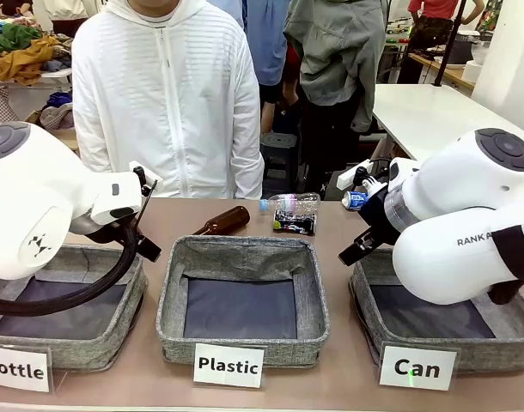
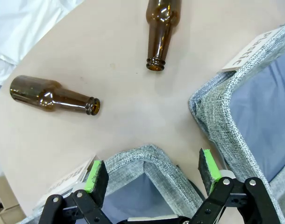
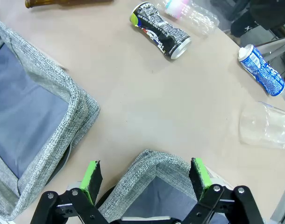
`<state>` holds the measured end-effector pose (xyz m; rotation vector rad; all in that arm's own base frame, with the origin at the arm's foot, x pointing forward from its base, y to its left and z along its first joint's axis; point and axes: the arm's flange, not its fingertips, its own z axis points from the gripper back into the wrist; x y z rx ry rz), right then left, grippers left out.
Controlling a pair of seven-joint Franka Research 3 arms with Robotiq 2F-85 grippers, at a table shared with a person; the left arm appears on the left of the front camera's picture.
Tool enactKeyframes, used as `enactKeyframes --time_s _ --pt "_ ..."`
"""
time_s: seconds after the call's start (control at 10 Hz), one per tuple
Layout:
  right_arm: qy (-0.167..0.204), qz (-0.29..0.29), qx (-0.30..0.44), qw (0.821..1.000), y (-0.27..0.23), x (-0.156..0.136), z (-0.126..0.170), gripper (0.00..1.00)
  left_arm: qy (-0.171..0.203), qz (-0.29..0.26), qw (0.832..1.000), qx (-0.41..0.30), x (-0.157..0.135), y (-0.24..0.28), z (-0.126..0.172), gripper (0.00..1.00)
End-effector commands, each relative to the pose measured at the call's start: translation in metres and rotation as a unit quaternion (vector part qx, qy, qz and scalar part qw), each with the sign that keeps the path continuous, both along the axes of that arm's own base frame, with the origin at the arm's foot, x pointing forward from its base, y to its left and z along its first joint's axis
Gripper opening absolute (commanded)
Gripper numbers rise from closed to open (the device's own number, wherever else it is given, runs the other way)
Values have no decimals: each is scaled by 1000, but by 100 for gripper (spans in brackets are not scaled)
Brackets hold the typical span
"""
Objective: Sort the can waste into the basket.
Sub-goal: Pick up the can waste from the table and place it in the right Fabric basket.
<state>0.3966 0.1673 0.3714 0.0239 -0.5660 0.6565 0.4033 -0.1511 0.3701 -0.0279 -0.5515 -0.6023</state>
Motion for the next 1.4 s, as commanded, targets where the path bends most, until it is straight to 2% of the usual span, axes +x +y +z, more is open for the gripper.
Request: enactKeyframes --time_s 0.0,0.5,0.7,0.8,1.0,1.1,1.2,1.3 --pt "0 0 0 1000 0 0 0 100 0 0 1000 0 0 0 0 100" --pt "0 0 0 1000 0 0 0 100 0 0 1000 0 0 0 0 100" --pt "-40 18 12 999 -7 -22 51 100 -48 -16 998 -39 -25 16 55 100" --pt "-61 15 12 998 -16 -42 84 100 -82 -22 994 -64 -52 30 89 100" --pt "-62 -28 48 997 -31 -85 135 100 -124 -14 988 -93 -99 61 130 100" --pt "-54 -36 88 994 -42 -105 152 100 -113 -15 987 -109 -121 76 139 100" --pt "-28 -17 183 983 -70 -127 176 100 -98 -34 983 -154 -139 96 151 100" --pt "-4 -10 230 973 -94 -136 184 100 -87 -98 971 -198 -152 124 155 100"
